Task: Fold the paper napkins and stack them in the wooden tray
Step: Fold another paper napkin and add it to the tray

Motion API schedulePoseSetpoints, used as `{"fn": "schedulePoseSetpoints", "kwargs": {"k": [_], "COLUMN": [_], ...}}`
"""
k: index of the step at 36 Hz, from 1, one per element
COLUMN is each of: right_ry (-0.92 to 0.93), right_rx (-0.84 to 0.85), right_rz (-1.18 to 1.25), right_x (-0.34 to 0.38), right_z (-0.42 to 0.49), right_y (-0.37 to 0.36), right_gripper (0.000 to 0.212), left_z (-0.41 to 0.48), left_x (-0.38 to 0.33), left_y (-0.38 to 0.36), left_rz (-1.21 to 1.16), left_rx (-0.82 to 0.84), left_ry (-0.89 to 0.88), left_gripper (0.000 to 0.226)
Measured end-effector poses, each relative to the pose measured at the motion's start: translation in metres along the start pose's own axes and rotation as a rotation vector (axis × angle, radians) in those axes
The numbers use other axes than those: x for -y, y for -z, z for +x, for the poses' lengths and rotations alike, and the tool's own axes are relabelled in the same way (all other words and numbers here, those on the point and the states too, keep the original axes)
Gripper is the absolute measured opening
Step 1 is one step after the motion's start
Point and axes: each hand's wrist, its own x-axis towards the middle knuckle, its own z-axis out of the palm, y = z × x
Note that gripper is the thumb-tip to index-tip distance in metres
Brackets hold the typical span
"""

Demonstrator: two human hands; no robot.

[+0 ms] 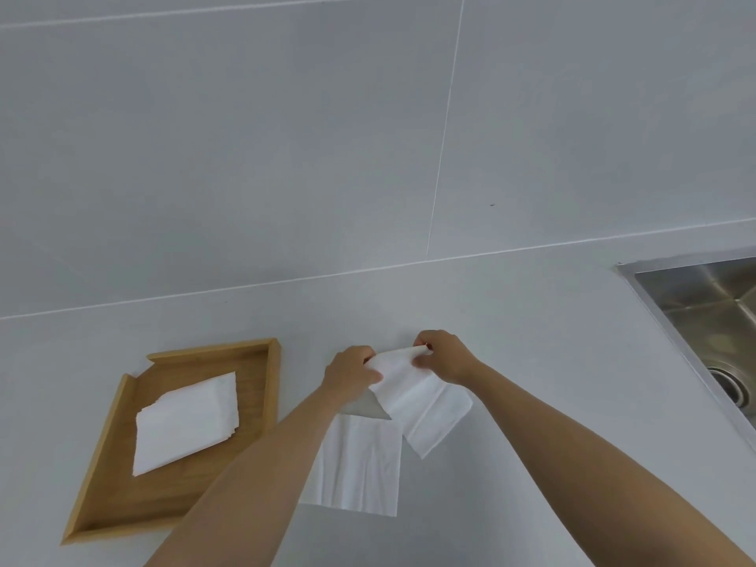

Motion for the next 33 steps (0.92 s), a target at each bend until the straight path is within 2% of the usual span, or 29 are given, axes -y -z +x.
{"fn": "schedulePoseSetpoints", "kwargs": {"k": [2,4,6,10,15,19,23,28,33], "right_ry": [-0.007,-0.012,-0.013,-0.009,-0.006,-0.014,-0.026,-0.054,-0.058], "right_rx": [-0.025,-0.051,-0.078,-0.127,-0.184,-0.180,-0.165,-0.103,-0.090], "right_rz": [0.020,0.038,0.046,0.045,-0.012,-0.041,-0.073,-0.160,-0.193], "right_x": [0.000,0.001,0.002,0.003,0.002,-0.007,-0.017,-0.026,-0.035], "right_z": [-0.003,-0.005,-0.006,-0.008,-0.007,-0.009,-0.012,-0.018,-0.021], "right_y": [0.008,0.014,0.020,0.028,0.034,0.035,0.032,0.024,0.016], "right_gripper": [0.034,0.036,0.037,0.039,0.022,0.037,0.041,0.026,0.022], "left_z": [0.002,0.003,0.005,0.009,0.012,0.011,0.008,0.009,0.008], "left_x": [-0.005,-0.012,-0.019,-0.032,-0.041,-0.037,-0.028,-0.017,-0.007], "left_y": [0.004,0.008,0.013,0.023,0.026,0.014,-0.002,-0.016,-0.025], "left_rz": [-0.017,-0.028,-0.039,-0.041,-0.040,0.021,0.187,0.350,0.441], "left_rx": [-0.020,-0.042,-0.059,-0.111,-0.157,-0.161,-0.162,-0.193,-0.207], "left_ry": [-0.022,-0.051,-0.086,-0.167,-0.218,-0.222,-0.269,-0.338,-0.386], "left_gripper": [0.031,0.038,0.034,0.005,0.014,0.014,0.016,0.017,0.017]}}
